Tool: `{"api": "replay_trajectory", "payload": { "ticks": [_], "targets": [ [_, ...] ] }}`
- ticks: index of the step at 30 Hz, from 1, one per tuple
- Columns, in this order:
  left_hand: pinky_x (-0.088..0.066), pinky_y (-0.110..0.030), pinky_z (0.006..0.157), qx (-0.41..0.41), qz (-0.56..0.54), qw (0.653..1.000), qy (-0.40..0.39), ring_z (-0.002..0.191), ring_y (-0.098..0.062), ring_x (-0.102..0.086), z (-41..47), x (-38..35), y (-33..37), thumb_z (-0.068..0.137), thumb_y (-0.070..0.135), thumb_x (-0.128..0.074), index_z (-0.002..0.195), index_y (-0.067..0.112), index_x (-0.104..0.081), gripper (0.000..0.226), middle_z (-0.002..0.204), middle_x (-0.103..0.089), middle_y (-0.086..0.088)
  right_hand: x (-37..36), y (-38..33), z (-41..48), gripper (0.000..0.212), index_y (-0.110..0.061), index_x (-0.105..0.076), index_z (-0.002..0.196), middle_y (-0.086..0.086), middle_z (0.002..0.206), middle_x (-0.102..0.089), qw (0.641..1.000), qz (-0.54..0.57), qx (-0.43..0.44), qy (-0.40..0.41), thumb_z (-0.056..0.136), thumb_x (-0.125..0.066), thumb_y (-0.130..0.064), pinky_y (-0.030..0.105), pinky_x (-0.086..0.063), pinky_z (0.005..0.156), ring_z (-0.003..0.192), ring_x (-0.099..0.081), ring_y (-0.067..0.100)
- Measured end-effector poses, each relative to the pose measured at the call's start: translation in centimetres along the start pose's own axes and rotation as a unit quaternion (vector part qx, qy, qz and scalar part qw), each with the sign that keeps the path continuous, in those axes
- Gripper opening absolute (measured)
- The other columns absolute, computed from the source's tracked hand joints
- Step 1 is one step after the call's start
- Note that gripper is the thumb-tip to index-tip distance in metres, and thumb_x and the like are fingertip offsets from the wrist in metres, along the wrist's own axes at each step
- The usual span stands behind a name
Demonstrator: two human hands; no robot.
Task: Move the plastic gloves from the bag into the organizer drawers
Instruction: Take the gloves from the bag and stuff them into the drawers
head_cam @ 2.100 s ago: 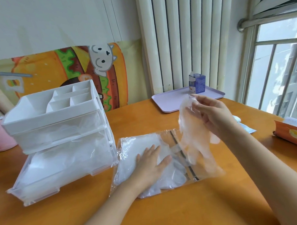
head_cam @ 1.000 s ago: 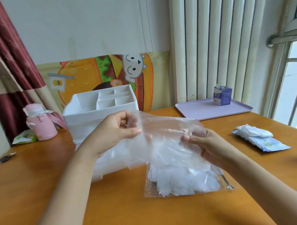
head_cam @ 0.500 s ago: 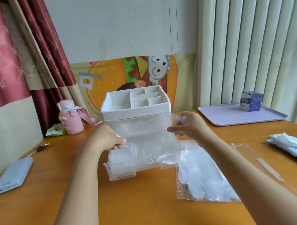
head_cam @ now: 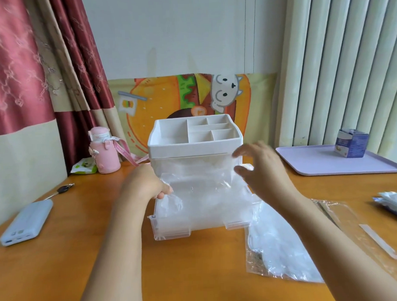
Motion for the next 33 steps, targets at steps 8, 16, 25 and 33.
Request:
{"api": "replay_trajectory", "payload": {
  "ticks": [8,16,25,33],
  "targets": [
    [-0.036,-0.026,0.047,0.028,0.031,0.999,0.025,0.055,-0.012,-0.056,0.6,-0.5,-0.2,0.082,0.029,-0.075,0.080,0.013,-0.057,0.024,0.066,-0.066,0.002,-5.6,-3.8,0.1,0.044,-0.029,-0.036,0.146,-0.005,0.154,-0.032,0.913,-0.100,0.003,-0.395,0.102,-0.038,-0.036,0.028,-0.027,0.103,0.140,-0.030,0.020],
    [-0.039,-0.027,0.053,-0.021,0.086,0.988,0.124,0.087,-0.025,-0.065,0.4,-0.5,0.9,0.081,0.030,-0.073,0.089,0.008,-0.061,0.026,0.089,-0.068,-0.002,-8.2,-2.8,0.5,0.072,-0.029,-0.016,0.152,-0.004,0.161,-0.003,0.869,-0.168,-0.029,-0.465,0.093,-0.041,-0.060,0.039,-0.013,0.116,0.147,-0.011,0.024],
    [-0.050,-0.032,0.064,-0.182,0.085,0.979,-0.018,0.076,-0.029,-0.064,-1.0,-4.3,4.3,0.080,0.003,-0.058,0.085,0.002,-0.071,0.015,0.083,-0.068,-0.012,-8.9,-4.4,0.8,0.039,-0.010,-0.046,0.137,0.009,0.140,-0.048,0.885,-0.068,-0.038,-0.459,0.099,-0.040,-0.013,0.034,-0.033,0.104,0.126,-0.044,0.025],
    [-0.043,-0.028,0.080,-0.140,0.158,0.966,-0.148,0.090,-0.021,-0.054,0.7,-7.6,2.2,0.095,0.030,-0.051,0.115,0.011,-0.062,0.029,0.105,-0.062,-0.007,-7.6,-4.2,0.2,0.035,0.000,-0.051,0.128,0.018,0.132,-0.052,0.901,-0.106,-0.075,-0.415,0.099,-0.037,-0.013,0.034,-0.039,0.094,0.112,-0.052,0.031]
  ]
}}
Point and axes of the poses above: each hand's wrist, its own z-axis towards the middle knuckle, its own x-axis out of the back of the hand, y = z × x, the point moved 3 cm from there along z, towards the middle knuckle
